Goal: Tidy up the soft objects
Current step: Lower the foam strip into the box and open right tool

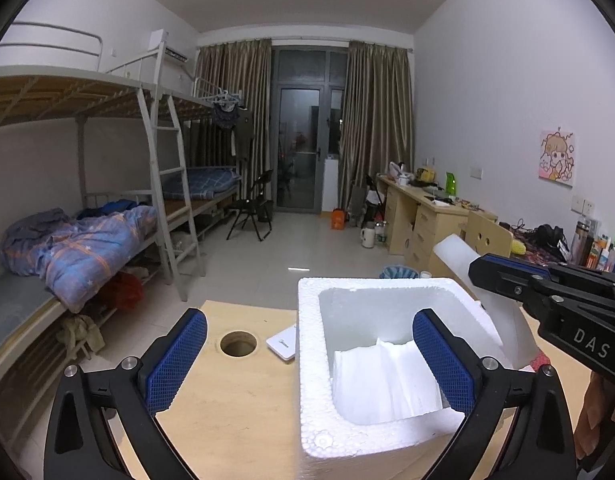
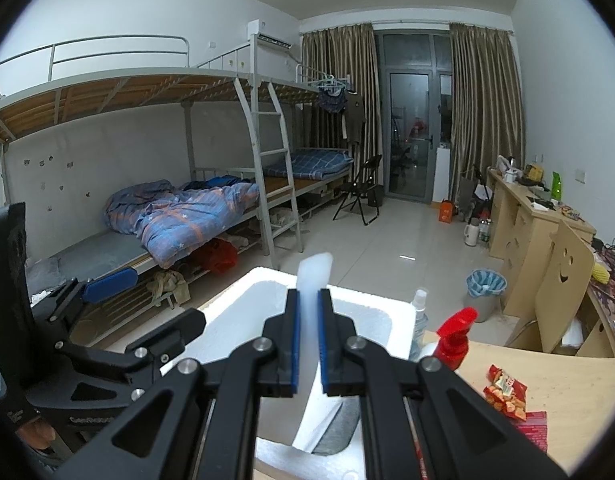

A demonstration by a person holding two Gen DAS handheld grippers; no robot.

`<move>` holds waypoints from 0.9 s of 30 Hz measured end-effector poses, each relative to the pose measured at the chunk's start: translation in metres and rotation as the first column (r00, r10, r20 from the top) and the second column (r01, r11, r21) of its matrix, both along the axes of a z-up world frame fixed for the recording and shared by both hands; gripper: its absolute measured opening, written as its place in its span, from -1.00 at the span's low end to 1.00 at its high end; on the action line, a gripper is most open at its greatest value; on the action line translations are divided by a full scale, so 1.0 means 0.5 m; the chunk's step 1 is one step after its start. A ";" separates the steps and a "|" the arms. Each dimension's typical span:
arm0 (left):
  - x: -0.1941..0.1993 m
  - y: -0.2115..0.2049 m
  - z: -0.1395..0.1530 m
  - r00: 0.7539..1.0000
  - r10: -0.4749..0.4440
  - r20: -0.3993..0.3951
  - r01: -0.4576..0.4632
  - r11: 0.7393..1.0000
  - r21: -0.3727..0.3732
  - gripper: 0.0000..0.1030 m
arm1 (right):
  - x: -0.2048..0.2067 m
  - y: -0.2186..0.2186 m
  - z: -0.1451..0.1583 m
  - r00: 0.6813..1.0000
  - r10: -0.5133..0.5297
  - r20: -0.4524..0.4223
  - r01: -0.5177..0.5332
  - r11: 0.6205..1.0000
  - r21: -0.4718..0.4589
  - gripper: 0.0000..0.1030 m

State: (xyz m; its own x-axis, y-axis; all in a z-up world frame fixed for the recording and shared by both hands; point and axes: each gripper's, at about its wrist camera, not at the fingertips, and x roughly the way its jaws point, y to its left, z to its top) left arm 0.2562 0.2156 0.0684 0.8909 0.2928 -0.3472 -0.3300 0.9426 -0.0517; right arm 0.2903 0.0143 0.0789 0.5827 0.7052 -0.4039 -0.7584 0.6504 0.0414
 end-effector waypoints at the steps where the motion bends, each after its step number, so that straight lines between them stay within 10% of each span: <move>1: -0.002 -0.001 0.000 1.000 0.002 -0.001 -0.002 1.000 0.006 0.99 | 0.002 0.001 0.001 1.000 0.003 -0.002 -0.003 1.000 0.000 -0.80; 27: -0.020 0.019 0.000 0.999 0.035 0.010 -0.035 0.999 -0.013 0.99 | 0.022 0.023 -0.024 0.998 0.025 -0.049 -0.026 0.999 -0.018 -0.75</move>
